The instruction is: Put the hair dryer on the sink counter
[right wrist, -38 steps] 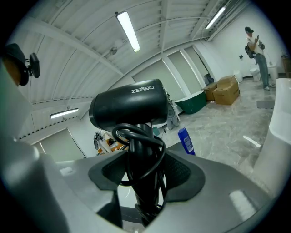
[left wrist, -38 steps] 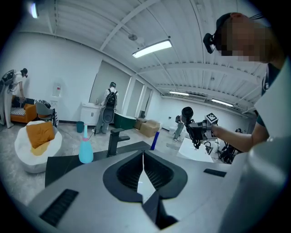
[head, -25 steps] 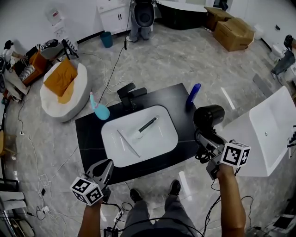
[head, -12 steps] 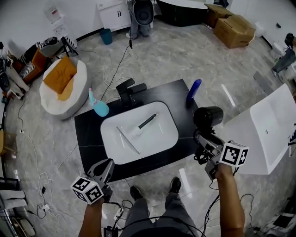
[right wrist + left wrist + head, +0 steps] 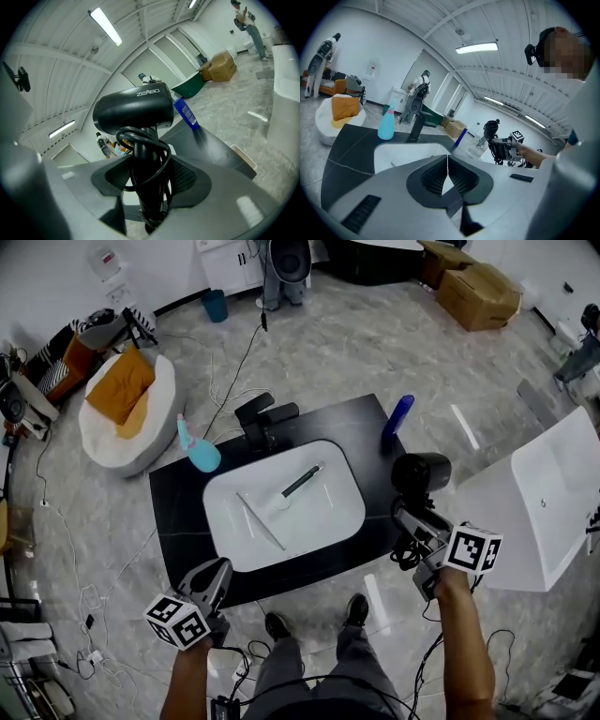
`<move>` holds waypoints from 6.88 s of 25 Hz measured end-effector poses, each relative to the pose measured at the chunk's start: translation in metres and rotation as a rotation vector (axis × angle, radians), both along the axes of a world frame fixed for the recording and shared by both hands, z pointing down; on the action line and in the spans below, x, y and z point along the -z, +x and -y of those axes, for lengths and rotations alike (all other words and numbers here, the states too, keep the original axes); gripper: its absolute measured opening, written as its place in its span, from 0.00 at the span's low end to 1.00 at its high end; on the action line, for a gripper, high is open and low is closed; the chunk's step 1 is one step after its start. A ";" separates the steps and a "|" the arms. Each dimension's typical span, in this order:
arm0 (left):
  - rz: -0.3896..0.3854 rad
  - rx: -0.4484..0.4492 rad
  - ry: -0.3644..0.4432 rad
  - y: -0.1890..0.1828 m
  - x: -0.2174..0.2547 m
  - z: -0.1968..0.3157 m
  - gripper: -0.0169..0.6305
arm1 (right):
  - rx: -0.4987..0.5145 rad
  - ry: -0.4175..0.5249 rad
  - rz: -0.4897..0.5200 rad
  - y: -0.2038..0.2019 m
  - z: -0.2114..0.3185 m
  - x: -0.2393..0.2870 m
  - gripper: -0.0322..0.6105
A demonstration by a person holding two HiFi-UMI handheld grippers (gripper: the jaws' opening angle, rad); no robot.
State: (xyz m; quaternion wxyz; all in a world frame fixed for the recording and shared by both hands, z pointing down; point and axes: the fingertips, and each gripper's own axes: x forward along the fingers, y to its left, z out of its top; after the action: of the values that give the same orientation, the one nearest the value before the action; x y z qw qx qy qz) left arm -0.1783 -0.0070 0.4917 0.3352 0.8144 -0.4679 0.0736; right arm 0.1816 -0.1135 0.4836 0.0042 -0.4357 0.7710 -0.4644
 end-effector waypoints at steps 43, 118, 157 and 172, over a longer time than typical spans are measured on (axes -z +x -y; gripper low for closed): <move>-0.024 0.034 -0.045 -0.010 -0.042 0.005 0.04 | 0.050 -0.117 -0.083 -0.028 0.033 -0.087 0.45; -0.022 0.053 -0.076 -0.026 -0.049 -0.015 0.04 | 0.116 -0.109 -0.148 -0.057 0.037 -0.105 0.44; -0.052 0.063 -0.111 -0.032 -0.082 0.010 0.04 | 0.163 -0.194 -0.402 -0.062 0.069 -0.166 0.45; -0.064 0.089 -0.114 -0.045 -0.083 0.005 0.04 | 0.096 -0.311 -0.498 -0.038 0.075 -0.198 0.45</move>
State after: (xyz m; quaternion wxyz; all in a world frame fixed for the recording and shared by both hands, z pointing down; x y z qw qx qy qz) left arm -0.2230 -0.0122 0.5751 0.3988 0.7743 -0.4877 0.0591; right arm 0.1433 -0.1889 0.6818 -0.2740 -0.4946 0.6876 -0.4555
